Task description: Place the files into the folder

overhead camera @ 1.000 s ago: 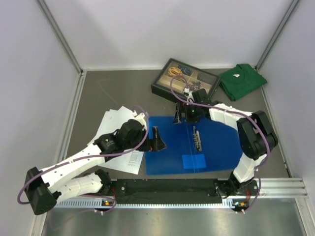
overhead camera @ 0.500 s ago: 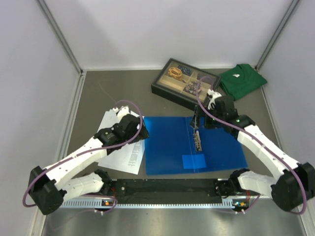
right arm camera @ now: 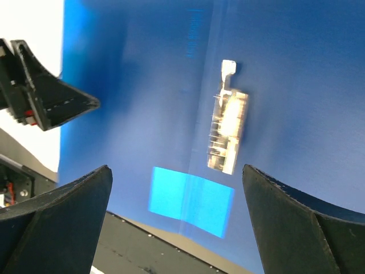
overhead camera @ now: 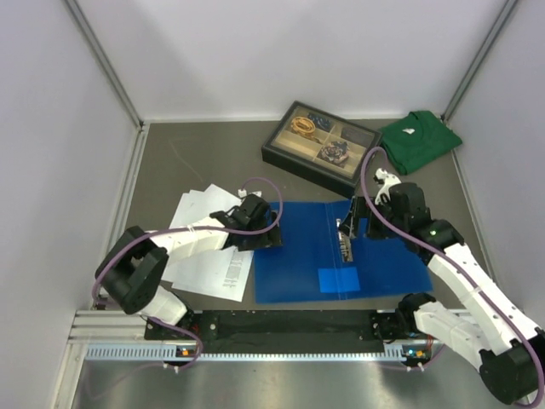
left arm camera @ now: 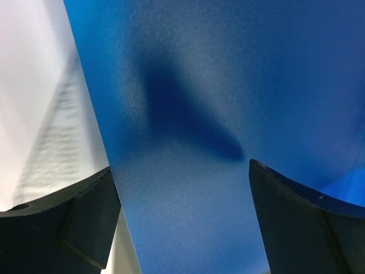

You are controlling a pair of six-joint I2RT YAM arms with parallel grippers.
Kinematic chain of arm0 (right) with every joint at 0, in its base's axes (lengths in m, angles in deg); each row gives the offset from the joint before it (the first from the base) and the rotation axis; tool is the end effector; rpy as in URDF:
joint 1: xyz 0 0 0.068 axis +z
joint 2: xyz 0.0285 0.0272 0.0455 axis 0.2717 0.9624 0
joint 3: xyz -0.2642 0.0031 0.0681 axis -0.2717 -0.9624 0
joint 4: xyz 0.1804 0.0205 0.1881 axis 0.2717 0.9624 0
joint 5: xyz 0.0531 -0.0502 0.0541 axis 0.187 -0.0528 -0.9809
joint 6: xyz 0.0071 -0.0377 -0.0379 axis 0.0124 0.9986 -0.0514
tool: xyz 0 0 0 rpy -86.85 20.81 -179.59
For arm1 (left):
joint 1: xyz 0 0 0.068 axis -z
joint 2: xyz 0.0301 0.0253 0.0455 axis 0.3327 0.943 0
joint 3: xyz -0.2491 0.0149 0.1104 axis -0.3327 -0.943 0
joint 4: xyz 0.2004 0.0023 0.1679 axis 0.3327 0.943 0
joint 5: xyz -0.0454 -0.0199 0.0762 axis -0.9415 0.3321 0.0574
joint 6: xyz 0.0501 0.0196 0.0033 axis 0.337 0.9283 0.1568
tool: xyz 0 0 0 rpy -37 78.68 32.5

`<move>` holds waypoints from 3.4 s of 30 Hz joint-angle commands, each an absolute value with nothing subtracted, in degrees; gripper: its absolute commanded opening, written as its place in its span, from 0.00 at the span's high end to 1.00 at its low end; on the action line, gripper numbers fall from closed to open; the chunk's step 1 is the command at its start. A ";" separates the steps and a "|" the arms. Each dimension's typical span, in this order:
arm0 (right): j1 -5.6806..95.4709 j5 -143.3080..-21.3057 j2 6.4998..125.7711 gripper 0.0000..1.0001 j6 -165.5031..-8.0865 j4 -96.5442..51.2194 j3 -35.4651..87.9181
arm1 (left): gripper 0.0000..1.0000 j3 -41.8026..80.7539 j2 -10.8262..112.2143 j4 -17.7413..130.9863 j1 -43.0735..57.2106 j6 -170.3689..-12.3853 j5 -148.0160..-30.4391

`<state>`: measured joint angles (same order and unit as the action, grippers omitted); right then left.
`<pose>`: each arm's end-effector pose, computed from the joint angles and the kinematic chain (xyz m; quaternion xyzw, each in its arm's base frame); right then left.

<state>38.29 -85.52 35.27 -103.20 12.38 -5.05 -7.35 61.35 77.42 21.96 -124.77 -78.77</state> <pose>0.1661 0.0761 0.2789 -0.0333 0.9079 0.2384 0.3433 0.2128 -0.1857 0.1683 -0.0351 0.9638 -0.1671 0.2049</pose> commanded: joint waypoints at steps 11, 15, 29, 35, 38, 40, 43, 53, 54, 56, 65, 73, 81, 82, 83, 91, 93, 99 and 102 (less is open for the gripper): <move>41.87 -88.11 38.67 0.05 -111.35 4.17 -6.61 | 0.07 -5.40 65.38 61.37 24.95 -128.66 -89.30; 42.40 -87.67 39.72 0.05 -112.32 3.37 -5.55 | 0.11 -6.19 66.69 57.52 25.65 -132.08 -91.07; 43.72 -87.85 41.22 0.05 -113.38 1.70 -5.46 | 0.16 -10.51 69.32 46.41 31.72 -146.77 -85.10; 45.21 -87.33 41.92 0.05 -113.90 1.18 -5.55 | 0.04 -7.17 67.67 53.52 31.99 -142.21 -81.59; 46.44 -84.78 42.62 0.05 -115.91 0.83 -5.20 | 0.02 -5.76 62.93 63.18 31.20 -137.12 -76.59; 47.67 -82.50 43.23 0.04 -117.85 0.04 -5.11 | 0.02 -4.53 58.97 72.29 29.09 -133.25 -75.79; 50.48 -79.59 44.99 0.05 -121.90 -1.89 -3.89 | 0.02 -4.44 51.68 82.66 25.14 -128.41 -74.99; 68.23 -69.48 69.67 0.18 -137.27 -15.07 11.04 | 0.04 -2.69 33.02 91.36 0.05 -118.93 -66.18; 69.02 -68.35 74.30 0.19 -137.63 -17.69 12.45 | 0.04 -2.68 35.73 89.85 -2.79 -118.04 -68.64; 70.35 -68.34 78.99 0.20 -137.72 -19.21 17.53 | 0.07 -2.95 39.60 86.87 -11.03 -117.50 -76.98; 70.70 -70.01 96.40 0.32 -138.52 -25.80 24.86 | 0.06 -2.77 57.02 78.68 -23.38 -119.26 -98.10; 70.26 -72.20 100.89 0.25 -137.02 -31.51 23.81 | 0.04 -7.07 57.37 78.06 -23.74 -122.68 -94.95; 69.21 -73.08 101.95 0.30 -140.27 -31.43 22.84 | 0.02 -10.24 60.19 77.62 -24.09 -125.76 -92.83; 69.21 -72.74 101.95 0.30 -141.49 -31.34 22.32 | 0.02 -10.59 60.19 77.71 -24.18 -125.94 -92.48; 69.12 -72.47 101.95 0.30 -142.37 -31.26 22.05 | 0.02 -10.59 60.19 77.88 -24.09 -126.38 -92.31; 69.03 -73.61 105.11 0.35 -151.86 -37.75 19.51 | 0.02 -10.07 60.72 80.34 -24.26 -126.38 -91.43; 69.03 -72.82 105.11 0.38 -152.84 -40.56 18.45 | 0.02 -9.98 61.07 80.61 -24.35 -126.03 -91.51; 69.03 -72.73 105.38 0.41 -154.33 -47.66 15.37 | 0.02 -9.98 60.72 80.96 -24.27 -125.41 -90.81; 69.03 -72.91 106.08 0.50 -153.99 -50.75 14.32 | 0.02 -9.98 60.98 81.05 -24.27 -125.24 -91.16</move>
